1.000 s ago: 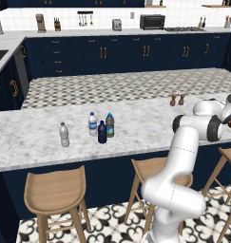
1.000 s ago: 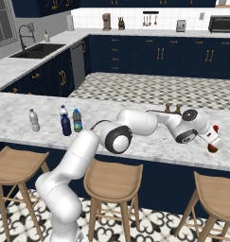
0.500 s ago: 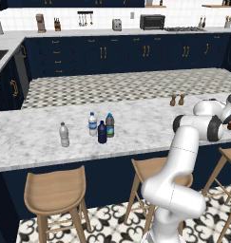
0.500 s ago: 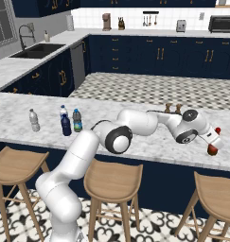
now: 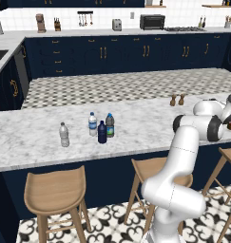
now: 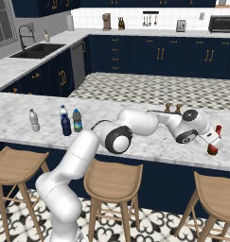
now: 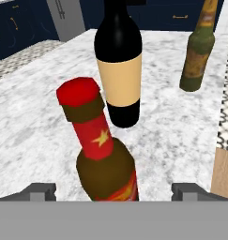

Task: Move the plastic bottles in the middle to the plastics group, and the glass bottles in the middle to the glass group.

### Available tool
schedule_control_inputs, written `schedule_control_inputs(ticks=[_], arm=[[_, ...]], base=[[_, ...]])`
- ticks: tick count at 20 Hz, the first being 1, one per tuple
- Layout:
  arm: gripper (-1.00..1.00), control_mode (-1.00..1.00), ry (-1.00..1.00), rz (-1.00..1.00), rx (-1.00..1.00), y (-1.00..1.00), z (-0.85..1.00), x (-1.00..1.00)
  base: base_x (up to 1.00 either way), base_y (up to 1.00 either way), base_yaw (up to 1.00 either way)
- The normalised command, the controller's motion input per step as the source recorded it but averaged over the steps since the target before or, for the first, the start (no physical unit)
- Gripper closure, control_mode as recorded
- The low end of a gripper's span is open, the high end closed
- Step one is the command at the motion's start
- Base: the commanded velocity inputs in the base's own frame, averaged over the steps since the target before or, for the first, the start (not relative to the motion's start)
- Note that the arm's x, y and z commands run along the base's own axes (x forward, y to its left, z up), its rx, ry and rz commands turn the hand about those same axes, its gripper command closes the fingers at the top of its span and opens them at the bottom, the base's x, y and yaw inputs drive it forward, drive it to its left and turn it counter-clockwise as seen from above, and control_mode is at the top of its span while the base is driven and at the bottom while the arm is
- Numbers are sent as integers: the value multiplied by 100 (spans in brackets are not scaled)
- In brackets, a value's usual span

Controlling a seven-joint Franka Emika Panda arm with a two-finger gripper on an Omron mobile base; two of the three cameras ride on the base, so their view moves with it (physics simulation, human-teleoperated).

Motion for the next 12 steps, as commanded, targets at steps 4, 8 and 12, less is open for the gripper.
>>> schedule_control_inputs(ticks=[4, 8, 12], arm=[[-100, -100, 0, 0, 0, 0, 0, 0], [-100, -100, -1, 0, -1, 7, 0, 0], [-100, -100, 0, 0, -2, 19, 1, -20]], base=[[0, 0, 0], [0, 0, 0], [0, 0, 0]])
